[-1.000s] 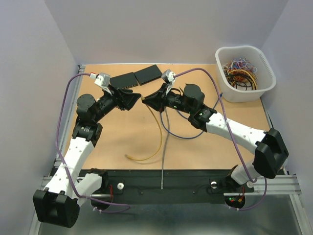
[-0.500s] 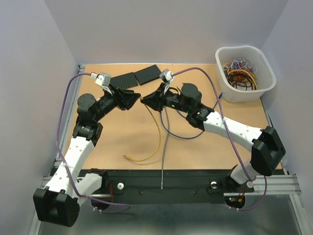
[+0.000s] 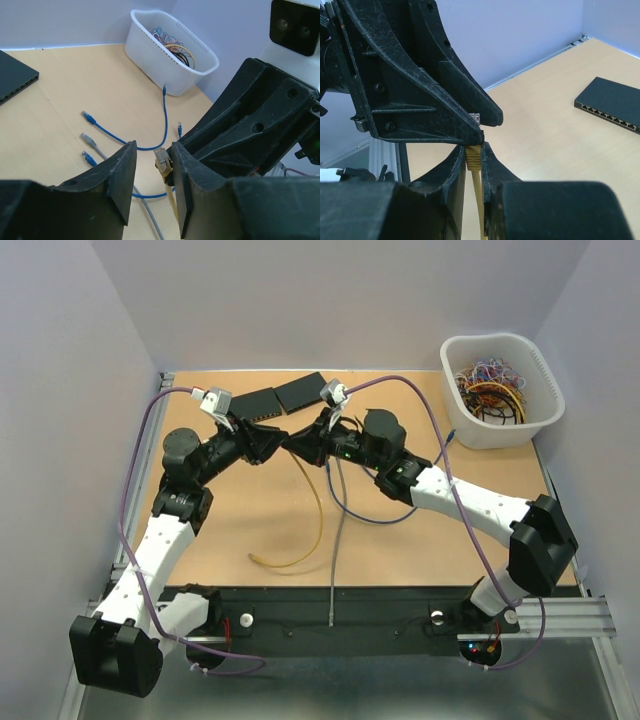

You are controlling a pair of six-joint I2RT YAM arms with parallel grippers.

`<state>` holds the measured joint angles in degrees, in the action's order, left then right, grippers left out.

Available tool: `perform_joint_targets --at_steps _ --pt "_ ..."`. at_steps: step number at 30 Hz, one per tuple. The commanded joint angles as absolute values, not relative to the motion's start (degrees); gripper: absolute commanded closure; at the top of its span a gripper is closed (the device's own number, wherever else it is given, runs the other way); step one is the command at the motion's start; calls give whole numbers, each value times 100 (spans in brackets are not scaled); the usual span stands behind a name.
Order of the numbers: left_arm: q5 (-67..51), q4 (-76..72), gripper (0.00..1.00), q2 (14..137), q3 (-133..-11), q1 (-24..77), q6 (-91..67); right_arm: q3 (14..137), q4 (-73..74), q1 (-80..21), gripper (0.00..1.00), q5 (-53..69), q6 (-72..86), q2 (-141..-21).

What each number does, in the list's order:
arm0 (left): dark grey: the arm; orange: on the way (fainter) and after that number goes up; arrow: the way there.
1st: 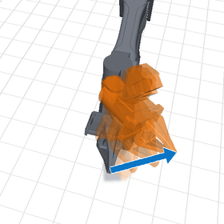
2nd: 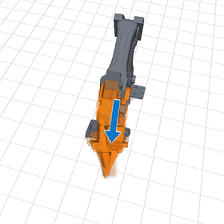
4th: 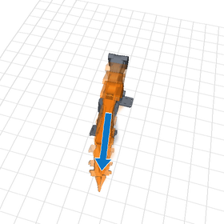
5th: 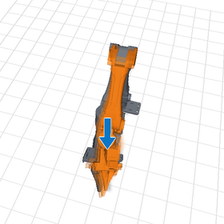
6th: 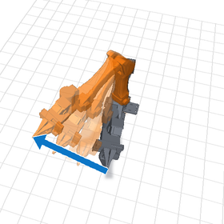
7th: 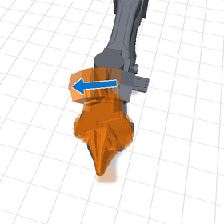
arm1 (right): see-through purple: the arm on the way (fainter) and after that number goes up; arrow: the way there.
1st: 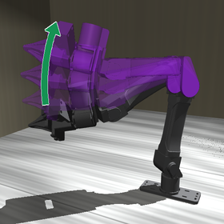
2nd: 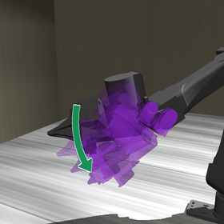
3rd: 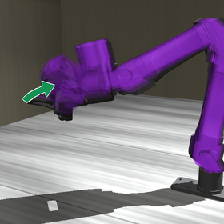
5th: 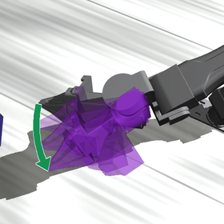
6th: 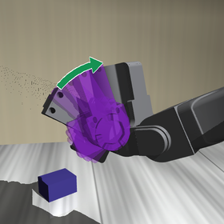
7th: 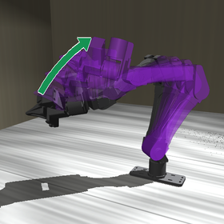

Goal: Insert the plug into the switch port

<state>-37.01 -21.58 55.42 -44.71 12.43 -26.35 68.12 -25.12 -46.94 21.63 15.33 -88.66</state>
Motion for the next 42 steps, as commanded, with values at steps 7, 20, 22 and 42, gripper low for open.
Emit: perform_joint_targets --at_steps 7,20,22,42 --pt "-3543 -2145 92 5537 -4658 1292 -2514 7119 -2997 -4843 99 2110 1565 -8798" --pt "-3050 -1802 100 5502 -4764 1292 -2435 6460 -2549 -4843 41 527 1125 -8016" --pt "-3006 -1767 100 5502 -4790 1292 -2435 6504 -2365 -4843 42 527 1107 -8059" --pt "-2900 -1714 100 5467 -4781 1292 -2426 7329 -2180 -4843 64 1406 1424 -9088"
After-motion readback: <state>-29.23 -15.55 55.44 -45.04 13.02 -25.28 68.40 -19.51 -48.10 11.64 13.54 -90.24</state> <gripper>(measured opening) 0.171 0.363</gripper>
